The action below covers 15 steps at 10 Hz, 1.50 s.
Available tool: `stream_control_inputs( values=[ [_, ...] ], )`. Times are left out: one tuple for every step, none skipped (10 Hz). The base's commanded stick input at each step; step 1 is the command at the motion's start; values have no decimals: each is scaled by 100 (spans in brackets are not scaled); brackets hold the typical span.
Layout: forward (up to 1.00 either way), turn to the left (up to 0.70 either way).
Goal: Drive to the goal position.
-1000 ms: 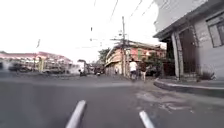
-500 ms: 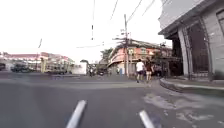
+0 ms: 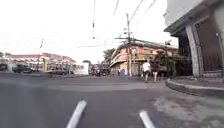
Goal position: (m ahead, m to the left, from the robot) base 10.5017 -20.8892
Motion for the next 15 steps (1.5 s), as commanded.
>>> stream_control_inputs(
  values=[
    [100,-40],
    [100,-40],
    [100,-40],
    [100,-36],
    [100,0],
    [100,0],
    [100,-15],
    [100,-33],
    [100,-40],
    [100,-22],
    [100,0],
    [100,0],
    [100,0],
    [100,0],
    [100,0]
  ],
)
